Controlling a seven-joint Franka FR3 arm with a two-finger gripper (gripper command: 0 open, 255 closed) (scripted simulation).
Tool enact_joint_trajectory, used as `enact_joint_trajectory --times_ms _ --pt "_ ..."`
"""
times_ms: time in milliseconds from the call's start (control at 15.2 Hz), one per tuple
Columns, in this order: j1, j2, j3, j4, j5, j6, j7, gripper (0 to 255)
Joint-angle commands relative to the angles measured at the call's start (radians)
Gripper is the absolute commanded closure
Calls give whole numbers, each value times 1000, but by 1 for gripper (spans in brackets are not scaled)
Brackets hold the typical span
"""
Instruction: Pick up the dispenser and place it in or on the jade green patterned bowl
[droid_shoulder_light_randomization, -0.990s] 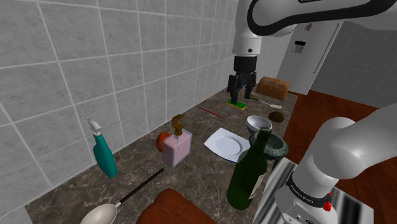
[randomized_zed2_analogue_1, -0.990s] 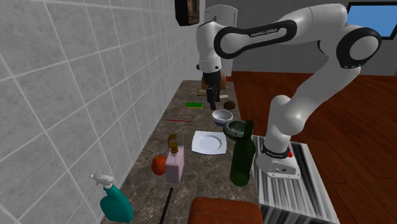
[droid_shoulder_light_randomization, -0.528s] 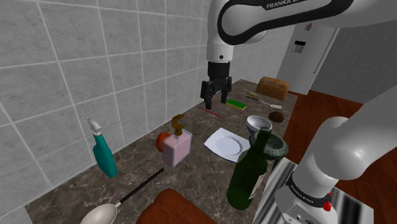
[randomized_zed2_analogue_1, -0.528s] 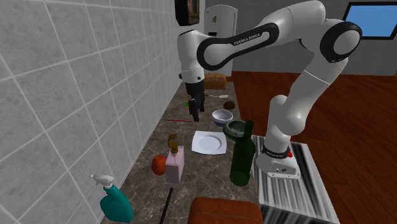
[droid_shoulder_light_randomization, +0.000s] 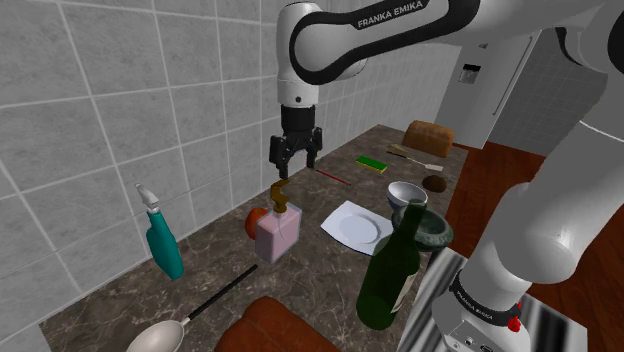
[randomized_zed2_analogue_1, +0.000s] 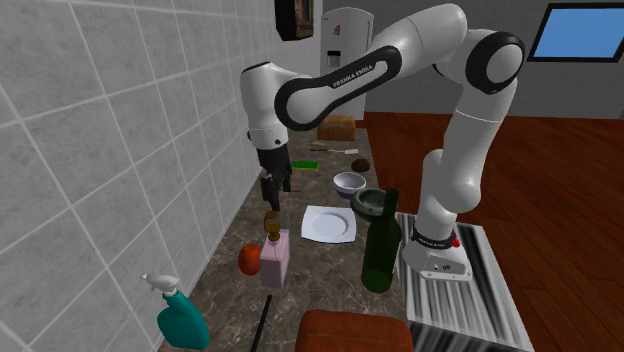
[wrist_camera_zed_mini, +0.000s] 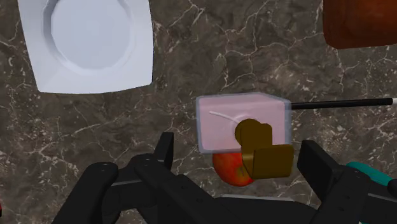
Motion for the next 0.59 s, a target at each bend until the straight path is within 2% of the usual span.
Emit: enact_joint_trajectory --times_ms 0,132,528 --pt "11 73 19 60 -17 21 28 0" --pt "23 138 34 118 -36 34 53 0" --pt "27 154 36 54 -38 113 55 0"
